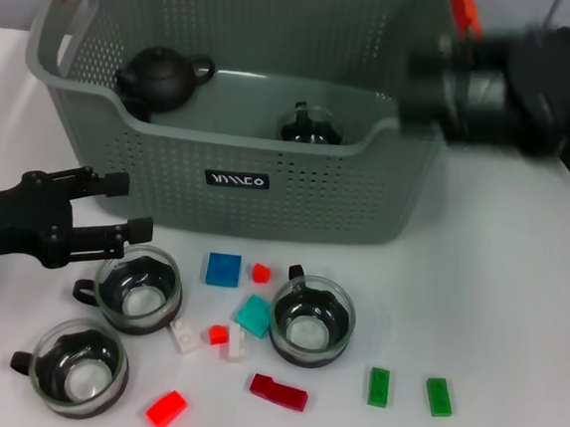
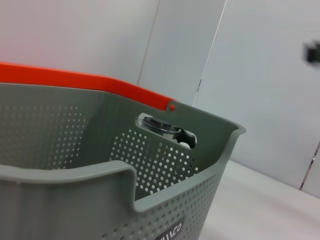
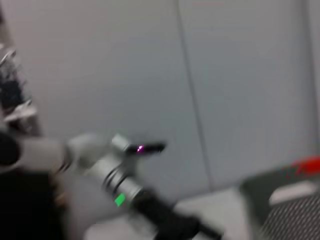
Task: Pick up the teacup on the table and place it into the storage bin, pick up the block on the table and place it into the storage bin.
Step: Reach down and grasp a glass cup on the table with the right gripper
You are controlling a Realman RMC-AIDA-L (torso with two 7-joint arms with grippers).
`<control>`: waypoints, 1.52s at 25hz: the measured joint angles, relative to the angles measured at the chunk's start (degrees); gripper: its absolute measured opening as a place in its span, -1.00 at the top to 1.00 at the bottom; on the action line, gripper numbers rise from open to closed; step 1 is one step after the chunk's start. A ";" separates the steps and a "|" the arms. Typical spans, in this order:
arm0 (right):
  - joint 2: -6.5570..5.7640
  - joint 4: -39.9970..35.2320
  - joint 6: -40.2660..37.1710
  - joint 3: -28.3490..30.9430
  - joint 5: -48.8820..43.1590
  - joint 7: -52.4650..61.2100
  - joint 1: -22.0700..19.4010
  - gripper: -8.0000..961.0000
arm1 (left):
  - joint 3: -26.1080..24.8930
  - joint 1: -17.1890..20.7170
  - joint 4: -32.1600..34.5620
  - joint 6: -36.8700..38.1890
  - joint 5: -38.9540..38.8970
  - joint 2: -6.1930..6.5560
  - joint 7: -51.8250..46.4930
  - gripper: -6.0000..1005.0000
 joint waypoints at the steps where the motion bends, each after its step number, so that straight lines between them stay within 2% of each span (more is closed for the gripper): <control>1: -0.35 -0.51 -2.69 0.06 -0.81 0.50 -0.67 -0.25 | -0.03 0.02 0.04 0.00 0.00 0.01 0.00 -0.61; 3: -0.61 -1.56 -6.77 -0.09 -3.09 2.08 -1.38 -0.25 | -0.06 0.05 0.07 0.00 0.00 0.03 -0.01 -0.61; 5: -0.37 -2.94 -9.01 -0.88 -7.91 4.74 -1.27 -0.25 | -0.07 0.06 0.09 0.01 0.00 0.07 -0.02 -0.61; 9: 1.22 -4.07 -9.94 -5.98 -22.29 10.11 2.01 -0.24 | -0.09 0.08 0.12 0.00 0.00 0.10 -0.04 -0.61; 13: 3.33 -1.94 -8.86 -12.27 -32.28 11.63 7.82 -0.24 | -0.07 0.05 -0.01 -0.02 0.00 0.03 -0.06 -0.61; 19: 3.58 7.19 -1.87 -24.55 -34.50 12.84 16.46 -0.24 | -0.07 0.07 -0.13 -0.09 -0.04 -0.02 -0.07 -0.61; 24: 3.82 12.34 5.15 -32.22 -35.74 13.25 20.78 -0.24 | -0.06 0.27 -0.21 -0.09 -0.08 -0.10 -0.07 -0.61; 32: 4.14 14.45 16.54 -46.11 -35.52 16.65 21.91 -0.24 | -0.07 0.34 -0.23 -0.24 -0.16 -0.14 -0.07 -0.61; 38: 4.25 14.72 21.05 -52.32 -35.51 18.17 21.35 -0.24 | -0.07 0.42 -0.21 -0.33 -0.19 -0.15 -0.07 -0.61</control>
